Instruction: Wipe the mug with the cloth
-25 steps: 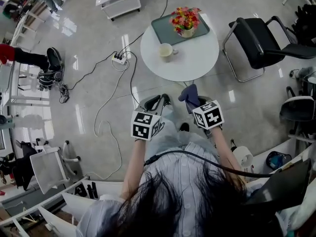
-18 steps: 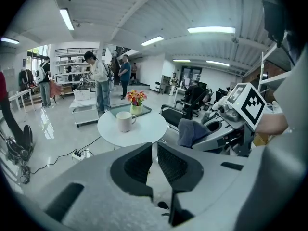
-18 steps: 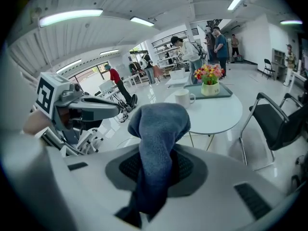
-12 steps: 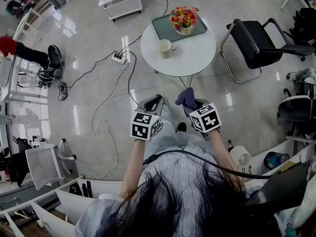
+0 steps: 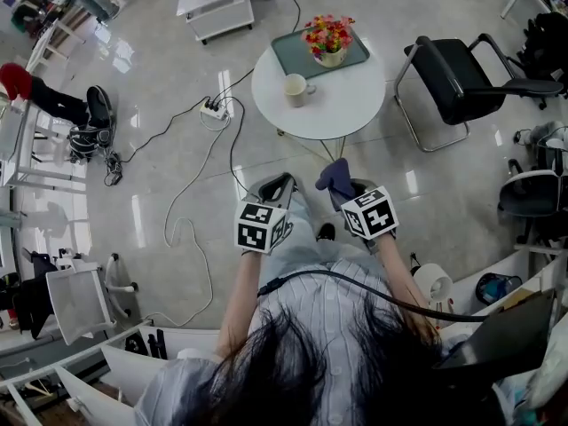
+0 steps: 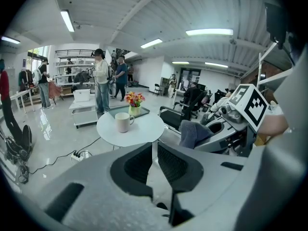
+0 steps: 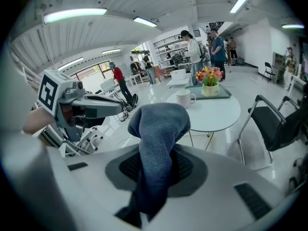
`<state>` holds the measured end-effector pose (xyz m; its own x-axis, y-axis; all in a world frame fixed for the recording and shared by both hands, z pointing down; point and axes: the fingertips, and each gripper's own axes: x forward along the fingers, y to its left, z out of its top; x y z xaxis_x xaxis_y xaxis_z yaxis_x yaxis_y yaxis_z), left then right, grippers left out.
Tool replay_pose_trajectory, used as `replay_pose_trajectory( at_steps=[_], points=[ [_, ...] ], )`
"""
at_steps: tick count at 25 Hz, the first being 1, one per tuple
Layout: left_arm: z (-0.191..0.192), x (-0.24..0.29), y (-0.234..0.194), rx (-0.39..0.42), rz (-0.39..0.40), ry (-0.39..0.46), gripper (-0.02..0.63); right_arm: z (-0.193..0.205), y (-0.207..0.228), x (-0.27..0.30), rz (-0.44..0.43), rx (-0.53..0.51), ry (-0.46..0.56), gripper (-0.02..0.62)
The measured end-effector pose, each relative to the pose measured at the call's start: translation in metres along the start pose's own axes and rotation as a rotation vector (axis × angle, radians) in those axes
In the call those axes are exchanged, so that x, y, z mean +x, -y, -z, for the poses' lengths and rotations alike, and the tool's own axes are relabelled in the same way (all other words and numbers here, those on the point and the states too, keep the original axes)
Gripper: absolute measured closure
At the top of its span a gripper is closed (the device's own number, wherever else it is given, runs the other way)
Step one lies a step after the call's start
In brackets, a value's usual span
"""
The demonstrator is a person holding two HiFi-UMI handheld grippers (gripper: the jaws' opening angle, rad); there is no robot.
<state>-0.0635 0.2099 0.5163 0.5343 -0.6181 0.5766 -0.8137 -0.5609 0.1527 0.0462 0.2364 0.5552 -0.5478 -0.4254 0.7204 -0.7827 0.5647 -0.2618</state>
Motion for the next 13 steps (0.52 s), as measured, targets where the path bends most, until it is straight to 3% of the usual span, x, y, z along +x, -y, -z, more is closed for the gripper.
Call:
replay_pose_trajectory(
  at_steps=[13],
  points=[
    [-0.017,0.011,-0.024,-0.009,-0.024,0.011,0.561,-0.014,0.015,0.009,0.005,0.004,-0.005,0.494]
  ],
)
